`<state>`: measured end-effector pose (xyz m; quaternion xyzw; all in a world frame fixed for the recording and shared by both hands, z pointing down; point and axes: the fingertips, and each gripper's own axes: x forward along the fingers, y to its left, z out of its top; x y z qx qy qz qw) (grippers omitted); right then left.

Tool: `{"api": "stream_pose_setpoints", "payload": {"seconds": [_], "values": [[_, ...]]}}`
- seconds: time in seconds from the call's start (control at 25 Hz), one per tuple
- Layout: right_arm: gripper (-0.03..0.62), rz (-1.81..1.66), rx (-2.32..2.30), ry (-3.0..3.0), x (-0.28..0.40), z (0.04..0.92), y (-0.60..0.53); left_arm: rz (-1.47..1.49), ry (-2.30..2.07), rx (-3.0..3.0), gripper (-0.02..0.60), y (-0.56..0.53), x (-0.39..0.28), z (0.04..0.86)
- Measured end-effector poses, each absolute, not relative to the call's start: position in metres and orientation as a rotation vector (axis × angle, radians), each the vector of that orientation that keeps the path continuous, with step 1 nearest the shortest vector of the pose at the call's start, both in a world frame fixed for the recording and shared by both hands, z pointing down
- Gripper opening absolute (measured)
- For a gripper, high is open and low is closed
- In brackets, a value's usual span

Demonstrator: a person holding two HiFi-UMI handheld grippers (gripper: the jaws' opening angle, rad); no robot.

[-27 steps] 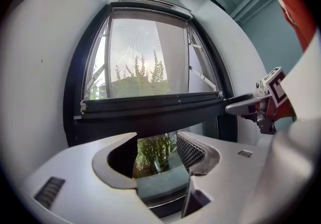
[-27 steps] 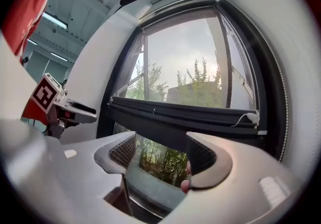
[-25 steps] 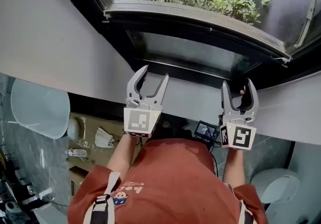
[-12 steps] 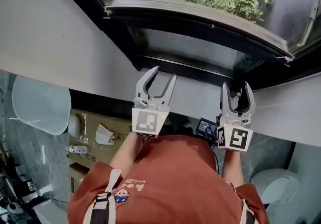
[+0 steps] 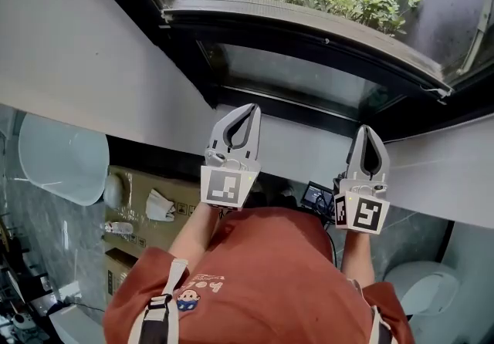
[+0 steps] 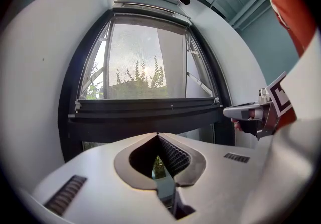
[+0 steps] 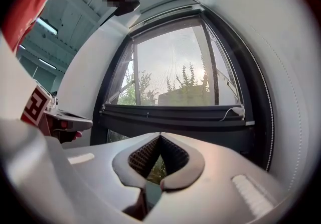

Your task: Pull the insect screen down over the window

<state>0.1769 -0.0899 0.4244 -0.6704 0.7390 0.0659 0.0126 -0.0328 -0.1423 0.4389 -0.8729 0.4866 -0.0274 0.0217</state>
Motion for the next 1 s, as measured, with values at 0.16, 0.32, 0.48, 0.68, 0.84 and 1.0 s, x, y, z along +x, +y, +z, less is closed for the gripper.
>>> {"api": "stream_pose_setpoints", "payload": {"seconds": [0.16, 0.32, 0.48, 0.68, 0.84, 1.0], "values": [[0.009, 0.212, -2.086, 2.323, 0.176, 0.424, -0.091, -0.074, 1.500, -2.693, 0.005, -0.142, -0.032, 0.437], [0.009, 0.221, -2.102, 2.338, 0.178, 0.425, -0.092, -0.087, 1.510, -2.688, 0.005, -0.142, -0.032, 0.436], [0.009, 0.229, -2.097, 2.343, 0.181, 0.423, -0.093, -0.091, 1.503, -2.678, 0.005, -0.143, -0.030, 0.435], [0.009, 0.229, -2.097, 2.342, 0.183, 0.423, -0.091, -0.076, 1.487, -2.682, 0.005, -0.142, -0.026, 0.434], [0.009, 0.229, -2.098, 2.338, 0.188, 0.421, -0.089, -0.076, 1.486, -2.684, 0.005, -0.142, -0.024, 0.433], [0.009, 0.222, -2.107, 2.316, 0.197, 0.419, -0.089, -0.066, 1.484, -2.680, 0.005, -0.145, -0.025, 0.432]]}}
